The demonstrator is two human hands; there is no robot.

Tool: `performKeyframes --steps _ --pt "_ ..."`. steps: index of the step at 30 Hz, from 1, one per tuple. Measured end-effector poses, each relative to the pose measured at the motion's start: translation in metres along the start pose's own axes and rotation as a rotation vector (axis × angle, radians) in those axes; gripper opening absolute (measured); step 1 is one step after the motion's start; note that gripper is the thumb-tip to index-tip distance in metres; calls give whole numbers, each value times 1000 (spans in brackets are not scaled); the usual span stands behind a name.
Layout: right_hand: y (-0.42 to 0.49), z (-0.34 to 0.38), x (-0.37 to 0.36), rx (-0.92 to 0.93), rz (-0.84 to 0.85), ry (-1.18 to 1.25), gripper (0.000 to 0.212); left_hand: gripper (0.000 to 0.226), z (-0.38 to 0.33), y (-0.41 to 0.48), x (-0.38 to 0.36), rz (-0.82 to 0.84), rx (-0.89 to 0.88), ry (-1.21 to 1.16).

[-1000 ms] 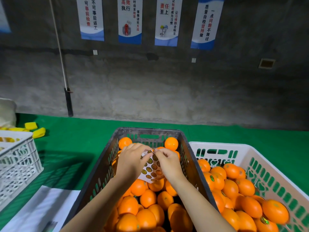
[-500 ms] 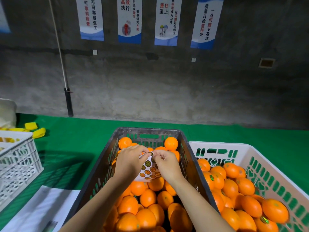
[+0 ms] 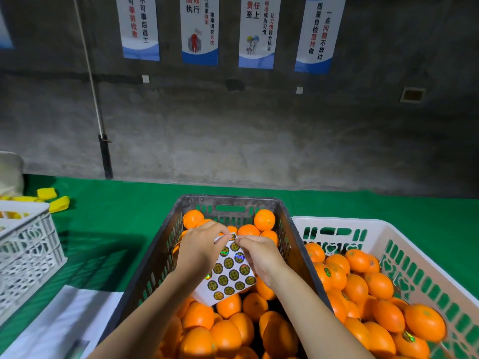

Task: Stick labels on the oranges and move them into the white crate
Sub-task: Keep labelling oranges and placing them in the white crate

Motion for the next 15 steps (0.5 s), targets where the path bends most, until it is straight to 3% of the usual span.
performKeyframes --steps 8,15 --pt "-7 2 -10 -60 117 300 30 3 2 1 1 -23 42 -79" --pt "-8 4 -14 -43 176 368 36 4 0 1 8 -60 65 -160"
Point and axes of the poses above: each hand's wrist, its own y-axis towards the middle knuckle, its own x-axis out of the back of the hand, z = x × y, the point moved 7 cm from there along y, towards the middle knuckle, and after that the axes turned 9 degrees about z, right-handed, at the moved point
